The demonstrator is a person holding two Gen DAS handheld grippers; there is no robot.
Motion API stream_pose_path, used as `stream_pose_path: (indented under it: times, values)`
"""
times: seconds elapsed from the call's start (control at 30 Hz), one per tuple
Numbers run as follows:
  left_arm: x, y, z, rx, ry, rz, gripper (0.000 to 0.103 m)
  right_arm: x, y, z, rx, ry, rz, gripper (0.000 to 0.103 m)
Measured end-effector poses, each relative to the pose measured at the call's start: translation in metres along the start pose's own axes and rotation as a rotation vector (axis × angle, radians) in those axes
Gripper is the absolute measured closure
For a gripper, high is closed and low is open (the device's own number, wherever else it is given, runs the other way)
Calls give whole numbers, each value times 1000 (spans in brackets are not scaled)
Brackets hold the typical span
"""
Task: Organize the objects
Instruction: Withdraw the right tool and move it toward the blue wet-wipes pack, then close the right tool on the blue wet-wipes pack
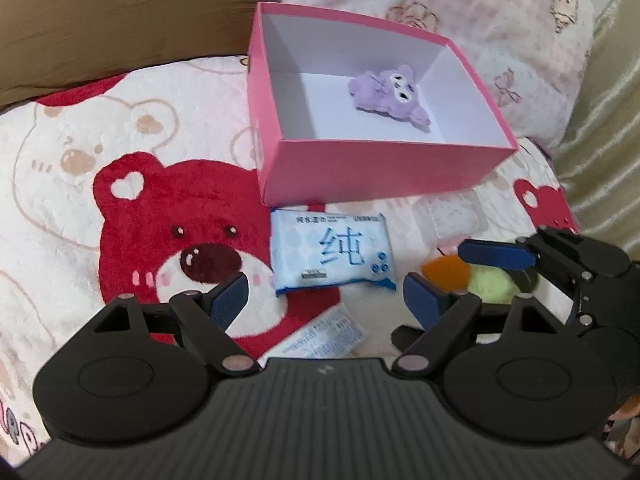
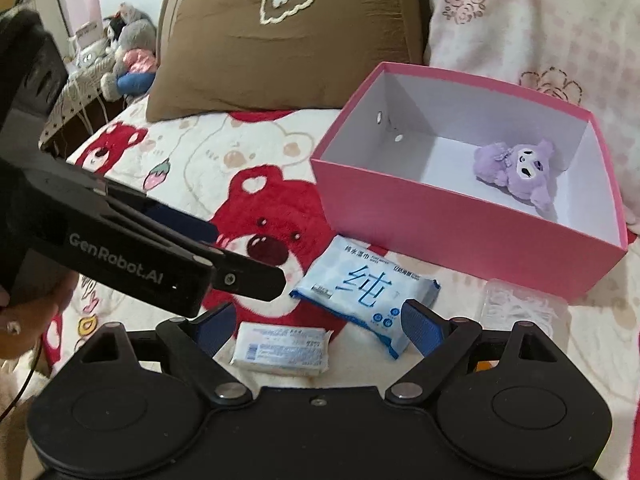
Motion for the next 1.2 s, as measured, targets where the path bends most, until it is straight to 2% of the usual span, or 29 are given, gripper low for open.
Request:
stream_pose_path:
  times: [0.37,0.53,0.7,0.83,0.93,1.03,1.07,1.1,1.13,1.17,1.2]
  values:
    - [-23,37,1,52,-63,-35,23,42,47,-20,61,199,-8,13]
    - [-31,53,1,53,-89,-39,28,53,60,-24,41,252,-13,23]
    - [-36,67,0,69,-112,-54,35,56,67,-23,27,286,14,38]
    - [-39,76,1,96,-125,-74,42,58,75,-21,19,307,23,41]
    - [-45,81,4,133,-128,-92,43,61,86,-20,1,339,-15,41]
    - [-54,88,5,116,-182,-121,51,59,87,-18,20,339,-21,41]
    - [-55,91,4,107,-189,-121,57,58,88,-17,21,333,-22,41]
    - [-55,94,4,94,-187,-112,67,57,89,-17,20,323,-28,43]
    - [-53,98,3,76,-178,-103,72,56,90,-17,18,314,-26,45]
    - [-51,100,3,64,-169,-101,76,56,90,-17,17,307,-16,52]
    - [-49,101,1,66,-162,-108,76,55,90,-16,20,299,-17,55]
Point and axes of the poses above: each gripper's, at about its wrist camera, not at the fingertips, and y roughly the way its jaws point, x to its right, z to its top, the point moved 1 cm from there along y, roughly the way its jaws point, and after that the axes turned 12 degrees about -x, right-handed, at the moved point
